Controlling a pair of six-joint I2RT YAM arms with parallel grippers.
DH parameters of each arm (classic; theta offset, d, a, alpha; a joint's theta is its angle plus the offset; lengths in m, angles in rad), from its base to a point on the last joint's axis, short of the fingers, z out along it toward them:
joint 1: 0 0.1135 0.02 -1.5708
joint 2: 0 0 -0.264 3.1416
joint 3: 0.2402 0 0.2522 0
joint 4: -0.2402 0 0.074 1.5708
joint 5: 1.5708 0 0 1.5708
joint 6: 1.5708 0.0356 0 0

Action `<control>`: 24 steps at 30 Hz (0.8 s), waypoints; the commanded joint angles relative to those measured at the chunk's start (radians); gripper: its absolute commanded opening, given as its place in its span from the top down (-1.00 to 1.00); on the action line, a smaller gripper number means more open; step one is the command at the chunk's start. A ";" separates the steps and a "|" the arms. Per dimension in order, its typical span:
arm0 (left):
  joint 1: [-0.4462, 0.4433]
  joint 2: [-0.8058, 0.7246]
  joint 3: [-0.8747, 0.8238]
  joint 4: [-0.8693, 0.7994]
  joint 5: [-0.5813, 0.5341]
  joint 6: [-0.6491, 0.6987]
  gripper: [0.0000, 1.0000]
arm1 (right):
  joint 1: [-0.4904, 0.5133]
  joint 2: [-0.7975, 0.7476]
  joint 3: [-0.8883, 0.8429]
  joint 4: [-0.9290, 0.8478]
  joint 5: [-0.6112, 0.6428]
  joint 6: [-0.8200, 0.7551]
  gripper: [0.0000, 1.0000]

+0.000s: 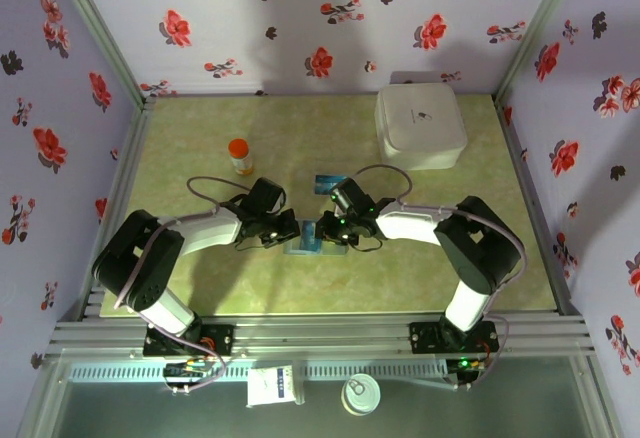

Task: Take the credit cards out of the card holder

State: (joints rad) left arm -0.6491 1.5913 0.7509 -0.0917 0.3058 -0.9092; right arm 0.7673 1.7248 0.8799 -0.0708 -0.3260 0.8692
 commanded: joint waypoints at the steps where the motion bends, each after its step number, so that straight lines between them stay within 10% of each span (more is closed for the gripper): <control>1: -0.003 0.010 -0.005 -0.026 -0.019 0.019 0.94 | -0.007 0.024 -0.022 0.029 -0.013 0.023 0.52; 24: -0.003 0.029 -0.009 -0.033 -0.015 0.020 1.00 | -0.025 0.036 -0.089 0.284 -0.140 0.131 0.68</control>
State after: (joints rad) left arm -0.6491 1.6001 0.7509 -0.0910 0.3065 -0.9092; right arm 0.7471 1.7473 0.8036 0.1642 -0.4381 0.9806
